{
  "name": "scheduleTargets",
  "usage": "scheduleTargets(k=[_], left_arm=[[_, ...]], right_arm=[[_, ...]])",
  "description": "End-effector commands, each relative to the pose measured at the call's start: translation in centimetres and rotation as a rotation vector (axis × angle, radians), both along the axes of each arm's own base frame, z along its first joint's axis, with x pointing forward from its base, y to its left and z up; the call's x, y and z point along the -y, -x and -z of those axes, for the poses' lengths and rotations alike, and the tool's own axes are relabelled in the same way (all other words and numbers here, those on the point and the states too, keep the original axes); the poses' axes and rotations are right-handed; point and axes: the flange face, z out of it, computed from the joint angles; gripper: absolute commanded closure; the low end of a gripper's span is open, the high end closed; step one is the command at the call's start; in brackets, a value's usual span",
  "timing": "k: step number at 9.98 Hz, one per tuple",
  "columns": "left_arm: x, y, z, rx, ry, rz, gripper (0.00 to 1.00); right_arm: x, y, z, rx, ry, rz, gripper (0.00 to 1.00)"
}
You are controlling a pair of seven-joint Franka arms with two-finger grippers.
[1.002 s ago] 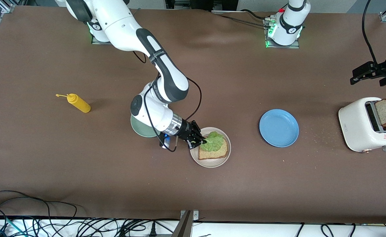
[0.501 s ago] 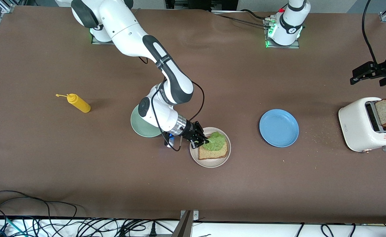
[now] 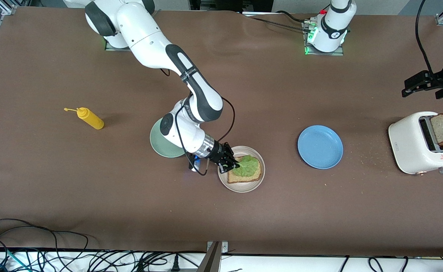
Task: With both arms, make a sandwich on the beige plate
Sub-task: 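Lower the lettuce onto the bread and open the right gripper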
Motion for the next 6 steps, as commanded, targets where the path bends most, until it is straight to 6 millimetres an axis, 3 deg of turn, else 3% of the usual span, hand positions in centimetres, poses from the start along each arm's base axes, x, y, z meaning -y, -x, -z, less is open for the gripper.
scheduleTargets(k=[1, 3, 4, 6], left_arm=[[0.0, -0.2, -0.5, -0.004, 0.015, 0.016, 0.0], [0.0, -0.2, -0.5, -0.004, 0.015, 0.016, 0.0], [0.0, -0.2, -0.5, -0.004, 0.015, 0.017, 0.0], [0.0, -0.2, -0.5, -0.004, 0.015, 0.017, 0.0]], right_arm=[[-0.4, -0.5, -0.4, 0.009, -0.035, 0.016, 0.37], [-0.6, -0.5, -0.7, 0.009, -0.04, 0.018, 0.25], [-0.6, -0.5, -0.7, 0.005, -0.04, 0.022, 0.23], [-0.4, -1.0, -2.7, 0.01, -0.055, 0.033, 0.22]])
